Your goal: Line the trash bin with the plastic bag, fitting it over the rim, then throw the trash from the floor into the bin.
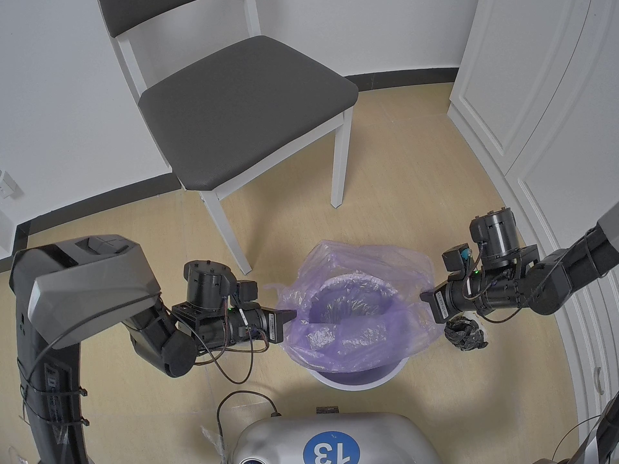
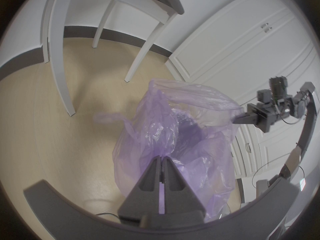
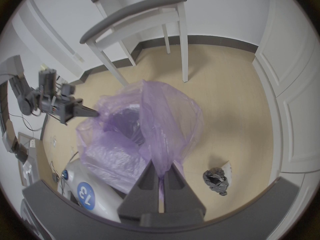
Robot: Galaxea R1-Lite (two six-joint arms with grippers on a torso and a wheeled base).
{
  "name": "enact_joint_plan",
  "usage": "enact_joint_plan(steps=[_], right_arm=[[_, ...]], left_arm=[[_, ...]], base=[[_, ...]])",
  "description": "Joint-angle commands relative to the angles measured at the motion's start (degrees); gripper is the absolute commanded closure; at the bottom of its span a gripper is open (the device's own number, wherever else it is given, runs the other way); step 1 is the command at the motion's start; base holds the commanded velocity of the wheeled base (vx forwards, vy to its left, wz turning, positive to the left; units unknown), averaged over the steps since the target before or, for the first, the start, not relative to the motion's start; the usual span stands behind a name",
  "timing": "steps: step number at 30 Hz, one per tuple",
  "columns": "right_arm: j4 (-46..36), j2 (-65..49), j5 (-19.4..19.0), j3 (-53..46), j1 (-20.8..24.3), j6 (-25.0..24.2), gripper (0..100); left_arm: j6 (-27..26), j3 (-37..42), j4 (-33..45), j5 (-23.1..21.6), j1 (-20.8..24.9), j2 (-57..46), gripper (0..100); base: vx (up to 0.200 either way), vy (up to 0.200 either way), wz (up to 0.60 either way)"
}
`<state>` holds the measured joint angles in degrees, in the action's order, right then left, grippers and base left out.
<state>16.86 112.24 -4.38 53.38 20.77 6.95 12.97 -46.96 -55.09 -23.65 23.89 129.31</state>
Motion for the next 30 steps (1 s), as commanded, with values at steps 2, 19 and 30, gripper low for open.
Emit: enact_joint_plan(steps=[2,19,30], right_arm=[[-0.86,3.07,1.92,3.31,-3.19,1.66,100],[-2.97,-5.45,1.30,-7.94,-9.52,6.50,100],[4.85,-3.43,1.30,-10.76,-5.30,4.65,100]], left_arm=[[-0.23,2.92,-8.37,-4.12,-1.57,-2.39,100],[10.41,-0.15,-31.48,1.68,7.13,12.11,100],[10.32,1.43,-32.27,2.12,3.00,7.54,100]], base=[[0.000,0.000,0.00],[0.000,0.000,0.00],[0.000,0.000,0.00]])
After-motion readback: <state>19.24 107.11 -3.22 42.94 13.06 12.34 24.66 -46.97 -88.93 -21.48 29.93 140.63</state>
